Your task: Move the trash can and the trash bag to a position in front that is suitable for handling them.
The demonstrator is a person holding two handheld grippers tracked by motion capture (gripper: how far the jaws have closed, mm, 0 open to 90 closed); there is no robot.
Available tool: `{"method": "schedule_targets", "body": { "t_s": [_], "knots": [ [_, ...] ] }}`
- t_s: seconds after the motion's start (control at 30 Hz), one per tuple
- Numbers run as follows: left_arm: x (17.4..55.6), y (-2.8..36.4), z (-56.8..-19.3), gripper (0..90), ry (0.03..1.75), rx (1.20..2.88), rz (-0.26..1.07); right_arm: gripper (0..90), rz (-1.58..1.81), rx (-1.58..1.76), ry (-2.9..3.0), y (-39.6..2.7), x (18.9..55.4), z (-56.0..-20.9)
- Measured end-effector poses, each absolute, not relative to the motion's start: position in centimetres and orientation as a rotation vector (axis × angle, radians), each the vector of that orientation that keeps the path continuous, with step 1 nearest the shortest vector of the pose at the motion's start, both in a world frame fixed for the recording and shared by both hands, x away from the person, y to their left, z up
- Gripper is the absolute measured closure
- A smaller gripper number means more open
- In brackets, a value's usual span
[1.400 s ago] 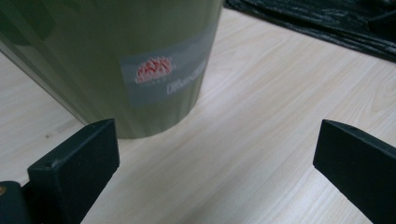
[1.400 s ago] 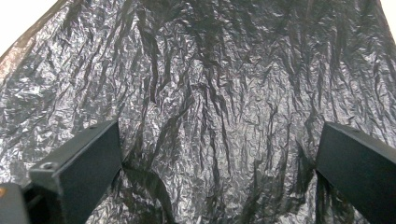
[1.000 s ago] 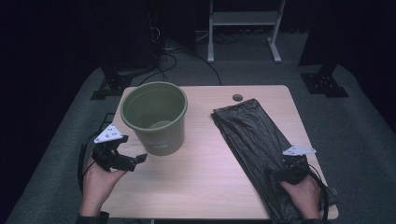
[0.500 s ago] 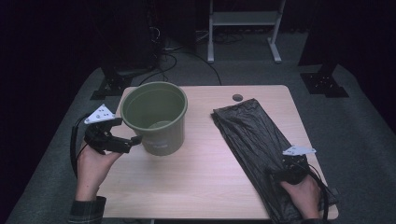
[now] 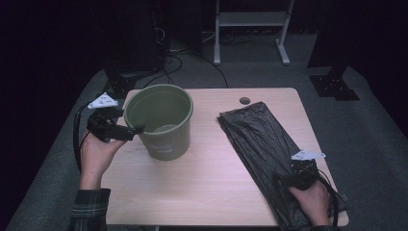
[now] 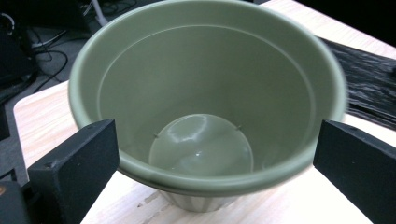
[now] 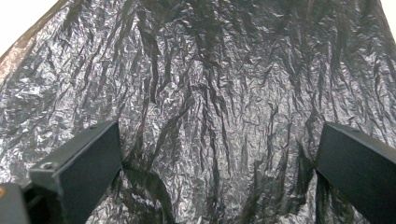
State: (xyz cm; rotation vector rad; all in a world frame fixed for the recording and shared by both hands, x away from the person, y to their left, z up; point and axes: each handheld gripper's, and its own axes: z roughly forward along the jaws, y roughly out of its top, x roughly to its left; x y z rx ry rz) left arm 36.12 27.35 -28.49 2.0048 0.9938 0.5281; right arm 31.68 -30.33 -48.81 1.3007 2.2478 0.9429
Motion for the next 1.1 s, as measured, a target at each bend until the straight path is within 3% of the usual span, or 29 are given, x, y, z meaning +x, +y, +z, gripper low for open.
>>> {"method": "schedule_targets", "body": {
  "t_s": [0.53, 1.1],
  "knots": [
    [39.6, 28.2, -30.4, 0.0, 1.086, 2.043, 0.480, 0.0, 0.943, 1.301, 2.248, -30.3, 31.7, -48.8],
    [39.8, 27.5, -31.1, 0.0, 1.088, 2.061, 0.473, 0.0, 0.944, 1.297, 2.251, -30.3, 31.7, -48.8]
  ]
}}
